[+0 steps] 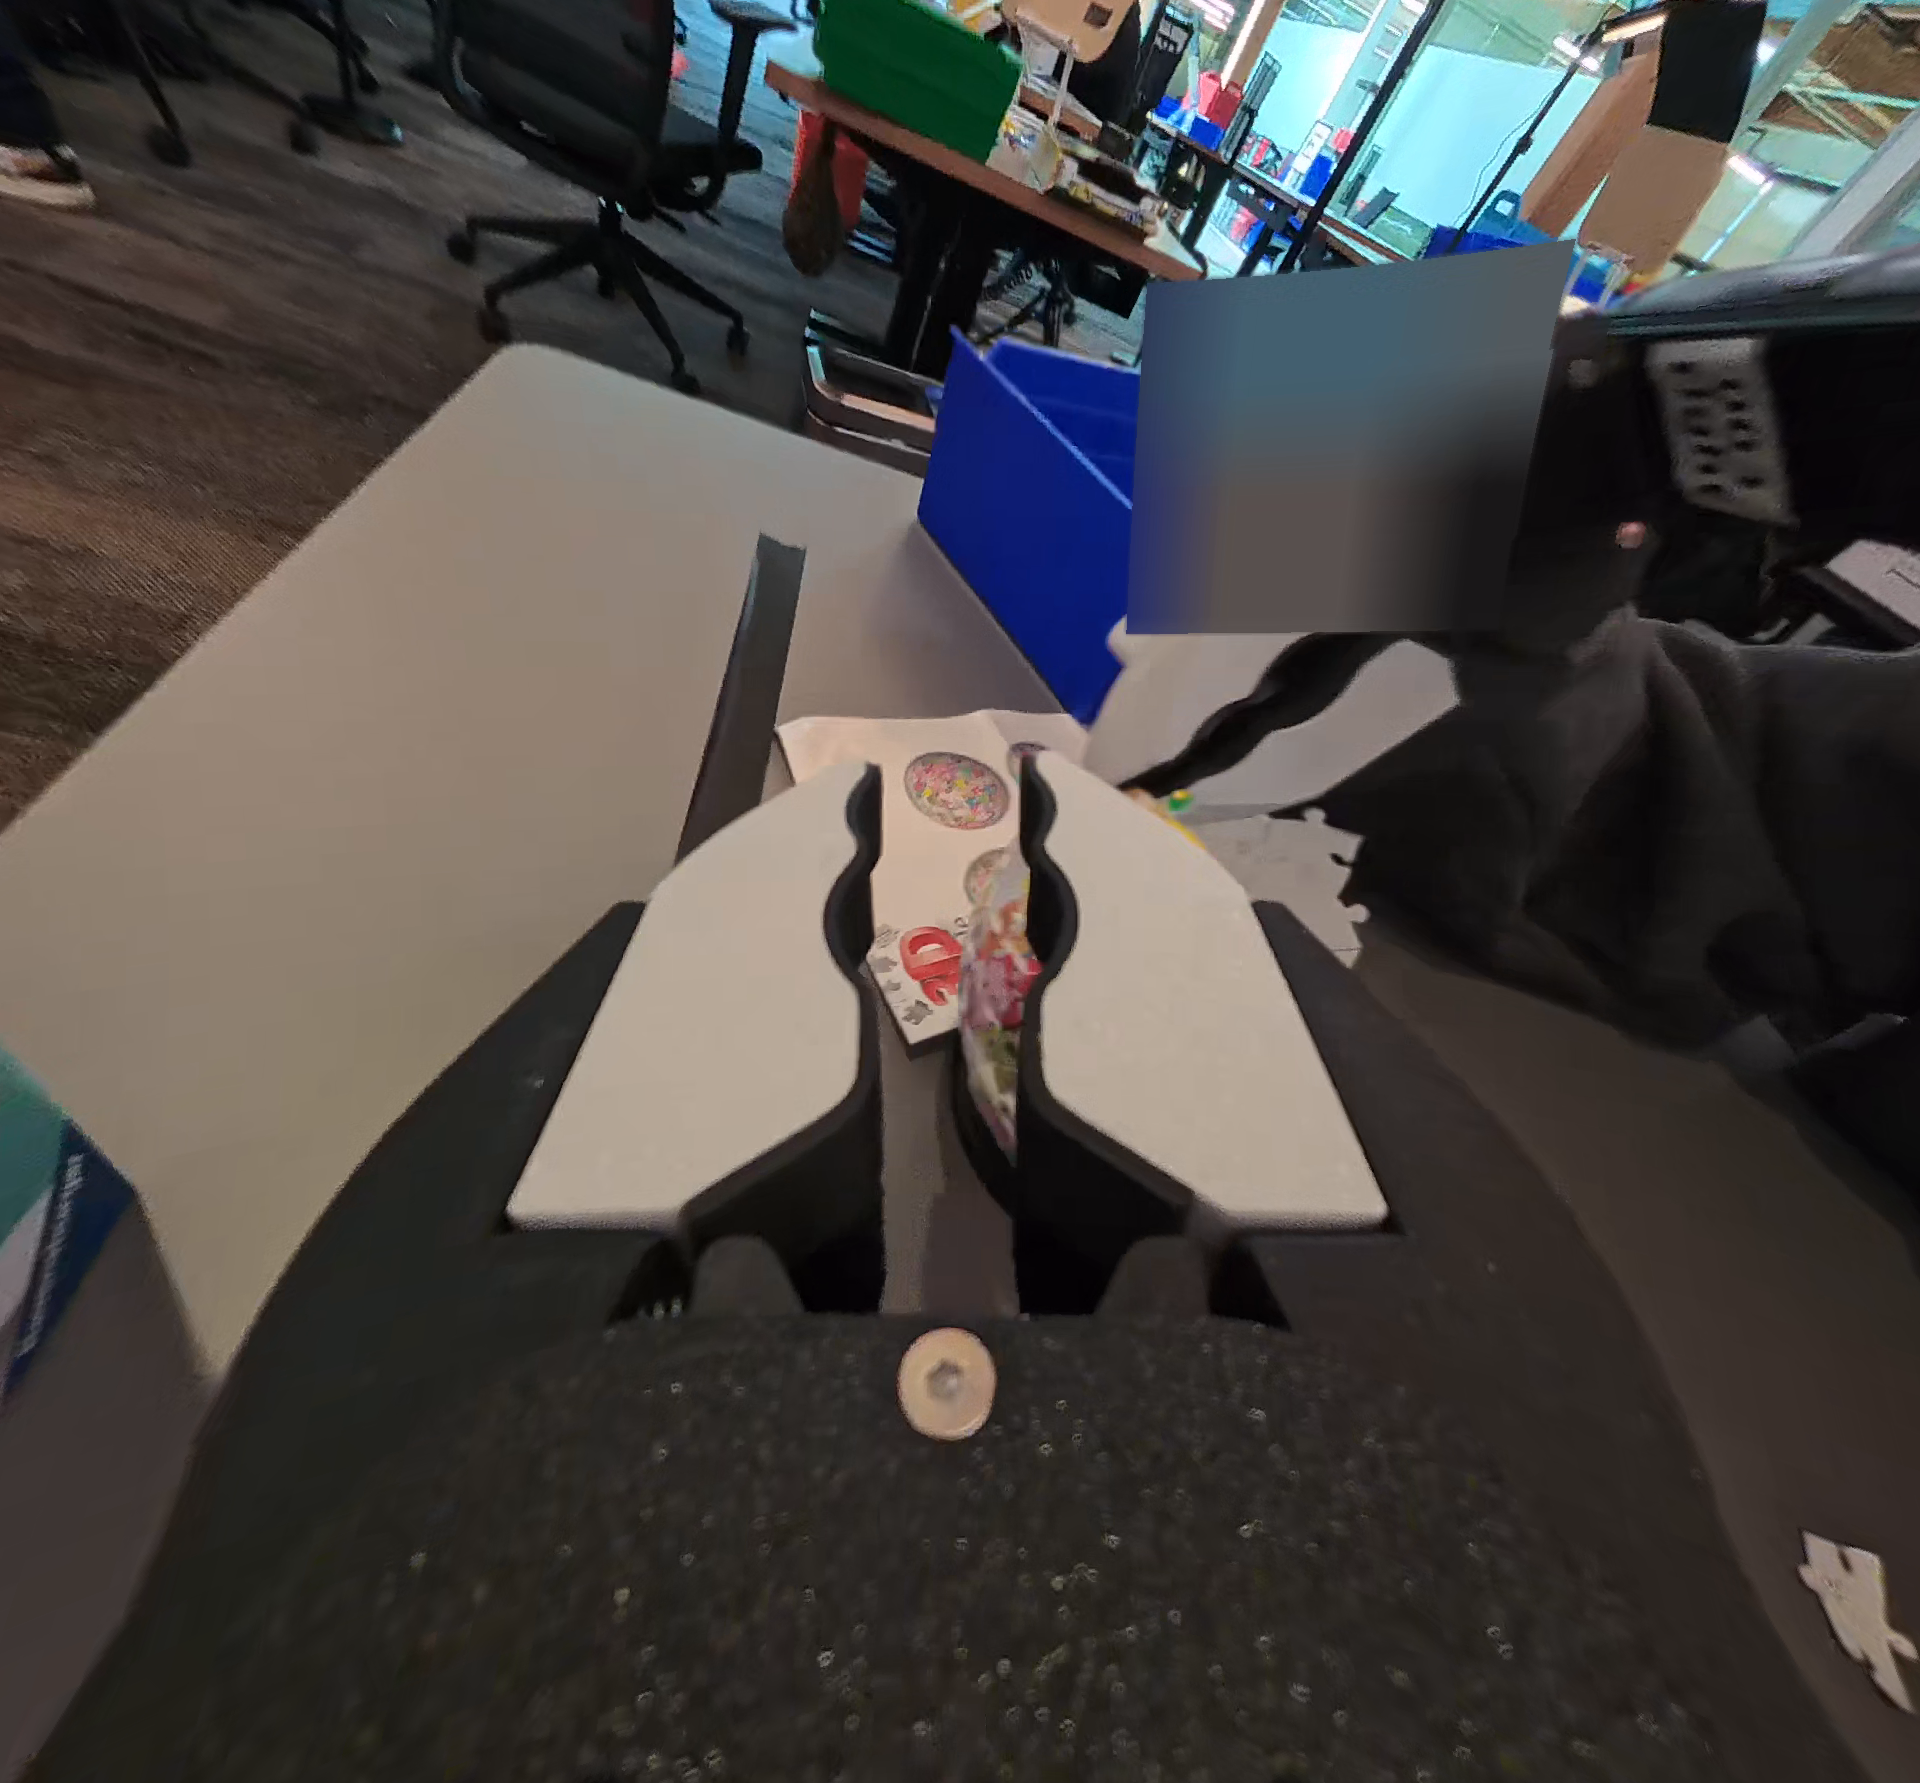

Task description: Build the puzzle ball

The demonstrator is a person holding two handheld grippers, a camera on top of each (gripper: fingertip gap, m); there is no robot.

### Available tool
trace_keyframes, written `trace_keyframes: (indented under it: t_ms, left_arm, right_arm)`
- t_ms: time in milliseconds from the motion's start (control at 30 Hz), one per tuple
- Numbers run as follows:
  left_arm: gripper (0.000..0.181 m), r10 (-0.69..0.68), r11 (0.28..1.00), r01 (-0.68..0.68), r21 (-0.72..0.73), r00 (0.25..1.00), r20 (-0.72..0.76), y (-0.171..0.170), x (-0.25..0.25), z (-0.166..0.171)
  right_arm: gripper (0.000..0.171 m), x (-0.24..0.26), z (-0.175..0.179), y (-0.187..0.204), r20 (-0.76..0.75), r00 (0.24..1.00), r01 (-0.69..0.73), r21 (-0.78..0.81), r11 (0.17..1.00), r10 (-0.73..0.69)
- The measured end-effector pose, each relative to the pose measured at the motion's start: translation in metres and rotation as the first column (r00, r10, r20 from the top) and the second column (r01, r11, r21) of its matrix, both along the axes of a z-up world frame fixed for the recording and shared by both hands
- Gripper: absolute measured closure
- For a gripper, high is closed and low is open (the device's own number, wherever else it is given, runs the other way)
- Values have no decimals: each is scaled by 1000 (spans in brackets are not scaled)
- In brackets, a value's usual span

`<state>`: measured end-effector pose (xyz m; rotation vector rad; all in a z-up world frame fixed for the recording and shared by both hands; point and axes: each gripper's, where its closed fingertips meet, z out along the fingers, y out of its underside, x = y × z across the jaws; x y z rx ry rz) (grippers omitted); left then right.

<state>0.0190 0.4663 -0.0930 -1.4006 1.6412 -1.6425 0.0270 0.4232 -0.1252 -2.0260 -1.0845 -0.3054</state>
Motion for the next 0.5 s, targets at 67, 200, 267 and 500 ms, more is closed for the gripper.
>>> trace_keyframes:
  t_ms: [67,200,267,500]
  left_arm:
    - [156,4,998,-5,62,1000,19,-7,-12,10]
    - [152,-15,961,22,275,999,-29,-35,-24,3]
    - [152,-16,932,23,361,1000,-24,-47,-24,2]
    - [152,46,845,-24,534,999,-28,-52,-13,-8]
  right_arm:
    - [169,2,3,0,-24,1000,6,4,1000,-6]
    - [169,5,8,0,-103,995,15,1,1000,-15]
    - [169,7,10,0,-123,992,29,-4,1000,-29]
    - [170,-1,27,-5,-257,966,8,-24,1000,-14]
